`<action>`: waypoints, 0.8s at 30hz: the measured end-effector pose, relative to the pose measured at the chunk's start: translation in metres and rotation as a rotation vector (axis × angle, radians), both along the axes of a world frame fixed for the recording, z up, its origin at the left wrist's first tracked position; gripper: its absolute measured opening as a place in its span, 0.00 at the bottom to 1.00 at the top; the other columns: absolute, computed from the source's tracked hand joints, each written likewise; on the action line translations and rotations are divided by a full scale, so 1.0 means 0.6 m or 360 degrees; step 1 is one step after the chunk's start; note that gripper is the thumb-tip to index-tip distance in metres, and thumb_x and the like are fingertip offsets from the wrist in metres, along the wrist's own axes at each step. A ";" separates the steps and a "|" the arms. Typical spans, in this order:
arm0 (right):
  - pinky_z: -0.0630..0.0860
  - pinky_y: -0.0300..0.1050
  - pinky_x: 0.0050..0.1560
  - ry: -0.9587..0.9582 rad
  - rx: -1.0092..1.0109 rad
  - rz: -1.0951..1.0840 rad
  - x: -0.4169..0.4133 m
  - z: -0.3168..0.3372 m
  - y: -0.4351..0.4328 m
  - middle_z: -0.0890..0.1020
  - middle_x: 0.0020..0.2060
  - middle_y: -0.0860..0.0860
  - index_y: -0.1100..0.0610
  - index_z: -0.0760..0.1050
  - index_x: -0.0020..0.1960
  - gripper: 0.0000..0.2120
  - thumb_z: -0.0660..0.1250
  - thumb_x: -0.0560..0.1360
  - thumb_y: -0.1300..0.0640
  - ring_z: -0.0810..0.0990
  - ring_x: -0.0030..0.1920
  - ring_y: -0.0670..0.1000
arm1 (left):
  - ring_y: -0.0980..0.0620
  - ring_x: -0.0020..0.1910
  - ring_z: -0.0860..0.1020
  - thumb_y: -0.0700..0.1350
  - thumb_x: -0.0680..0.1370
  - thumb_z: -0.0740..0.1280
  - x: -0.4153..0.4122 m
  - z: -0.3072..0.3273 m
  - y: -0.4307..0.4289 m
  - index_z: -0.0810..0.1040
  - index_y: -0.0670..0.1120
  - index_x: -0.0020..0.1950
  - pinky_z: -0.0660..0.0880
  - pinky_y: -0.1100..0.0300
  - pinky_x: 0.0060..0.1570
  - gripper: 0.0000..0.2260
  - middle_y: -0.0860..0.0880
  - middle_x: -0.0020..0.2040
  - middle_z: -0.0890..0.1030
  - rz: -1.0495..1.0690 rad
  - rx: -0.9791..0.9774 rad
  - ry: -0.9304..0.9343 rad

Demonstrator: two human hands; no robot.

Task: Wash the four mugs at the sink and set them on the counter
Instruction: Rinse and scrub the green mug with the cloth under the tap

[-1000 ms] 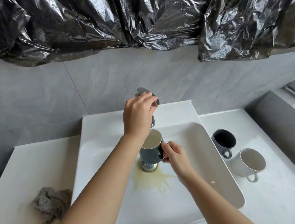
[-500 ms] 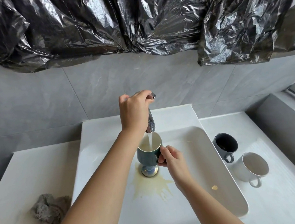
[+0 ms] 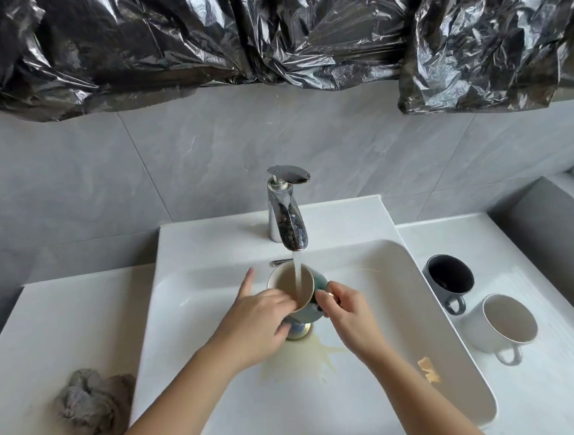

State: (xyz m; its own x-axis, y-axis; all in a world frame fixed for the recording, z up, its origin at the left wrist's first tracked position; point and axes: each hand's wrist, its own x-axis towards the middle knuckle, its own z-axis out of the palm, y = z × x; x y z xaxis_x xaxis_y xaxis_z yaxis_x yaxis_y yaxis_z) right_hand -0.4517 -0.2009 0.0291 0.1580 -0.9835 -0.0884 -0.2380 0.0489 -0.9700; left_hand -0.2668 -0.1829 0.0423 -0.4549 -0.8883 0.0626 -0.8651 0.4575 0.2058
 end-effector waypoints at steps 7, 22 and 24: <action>0.62 0.35 0.32 0.0260 -0.0218 0.0191 -0.008 -0.019 -0.008 0.66 0.30 0.46 0.62 0.65 0.34 0.16 0.65 0.76 0.57 0.64 0.30 0.43 | 0.47 0.61 0.75 0.49 0.81 0.57 -0.032 -0.035 -0.040 0.72 0.49 0.64 0.42 0.40 0.74 0.14 0.48 0.56 0.81 0.0075 0.0303 -0.0369; 0.79 0.67 0.52 -0.0685 0.0459 -0.0076 0.005 -0.015 -0.018 0.76 0.42 0.52 0.52 0.65 0.58 0.22 0.74 0.71 0.55 0.77 0.38 0.48 | 0.51 0.26 0.75 0.47 0.64 0.78 -0.054 -0.039 -0.014 0.73 0.51 0.39 0.68 0.64 0.29 0.15 0.52 0.25 0.74 0.0050 -0.0409 0.0339; 0.81 0.63 0.48 -0.0605 0.0459 -0.0117 0.010 -0.010 -0.024 0.76 0.41 0.52 0.55 0.63 0.59 0.19 0.71 0.76 0.62 0.77 0.34 0.47 | 0.53 0.30 0.77 0.52 0.70 0.68 -0.041 -0.044 -0.021 0.77 0.52 0.39 0.73 0.62 0.33 0.05 0.54 0.28 0.77 -0.0047 -0.0353 0.0183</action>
State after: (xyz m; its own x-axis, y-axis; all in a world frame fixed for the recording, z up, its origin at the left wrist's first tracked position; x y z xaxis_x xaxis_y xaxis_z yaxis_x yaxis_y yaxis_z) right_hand -0.4460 -0.2155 0.0234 0.1631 -0.9372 -0.3083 0.1449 0.3319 -0.9321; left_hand -0.2917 -0.1953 0.0158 -0.4591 -0.8334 0.3075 -0.8273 0.5273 0.1937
